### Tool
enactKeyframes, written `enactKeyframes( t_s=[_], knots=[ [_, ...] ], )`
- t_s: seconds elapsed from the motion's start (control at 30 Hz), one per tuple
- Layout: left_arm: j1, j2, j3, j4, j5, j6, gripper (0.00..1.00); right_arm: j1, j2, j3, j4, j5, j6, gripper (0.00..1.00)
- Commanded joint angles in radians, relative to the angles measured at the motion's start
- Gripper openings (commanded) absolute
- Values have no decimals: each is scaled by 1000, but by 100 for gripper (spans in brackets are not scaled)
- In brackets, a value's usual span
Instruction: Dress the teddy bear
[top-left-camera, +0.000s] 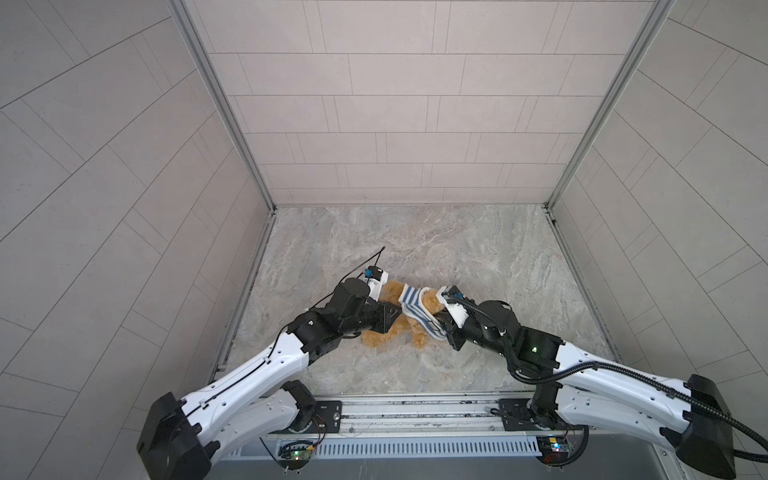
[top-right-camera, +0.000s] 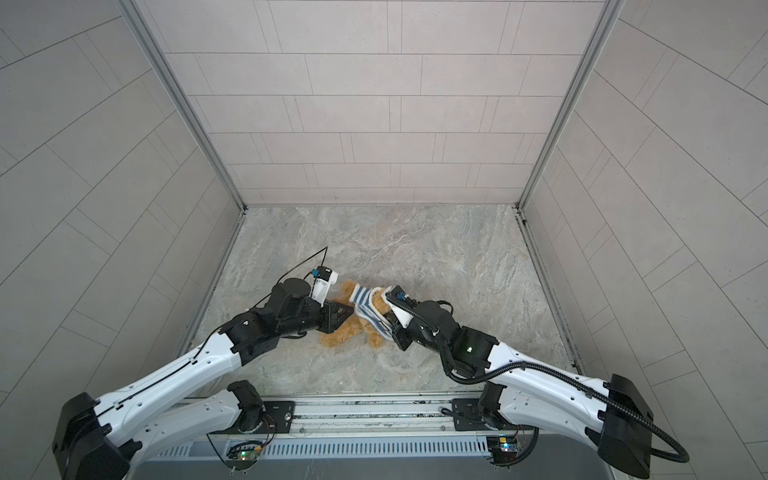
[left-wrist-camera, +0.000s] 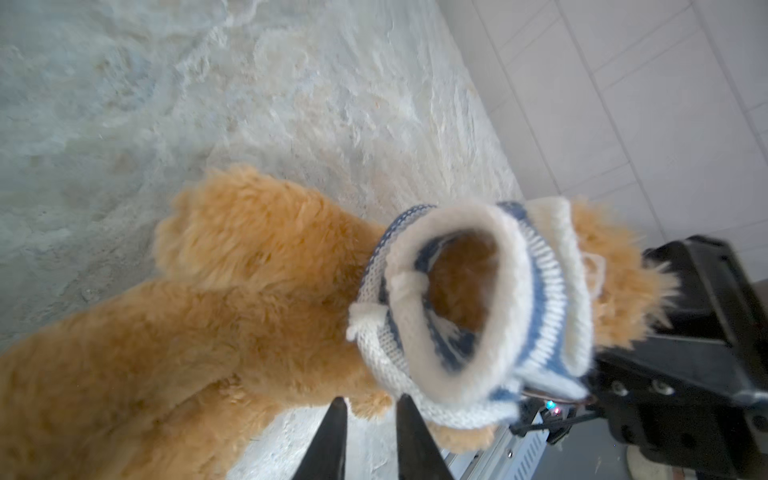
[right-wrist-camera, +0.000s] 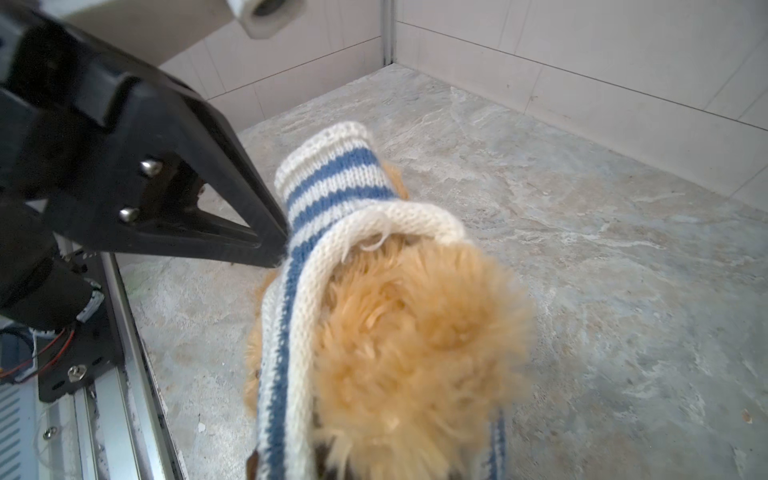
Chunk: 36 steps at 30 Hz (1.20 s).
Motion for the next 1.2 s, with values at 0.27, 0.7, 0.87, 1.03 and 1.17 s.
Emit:
enactKeyframes(
  t_s=[0.27,0.7,0.87,1.03,1.17],
  knots=[
    [-87,-45,-63,153,-38,-68,46,25,39,23,33,313,562,0],
    [-163,164,-125,481,-49,-269,34,90,112,53,91,469,678,0],
    [-189,237,-115,556,-23,-295,32,97,121,12,117,486,700,0],
    [-208,264,-118,581,-27,-305,29,100,126,11,124,487,704,0],
    [-212,277,-116,588,-26,-305,24,102,126,9,120,490,703,0]
  ],
)
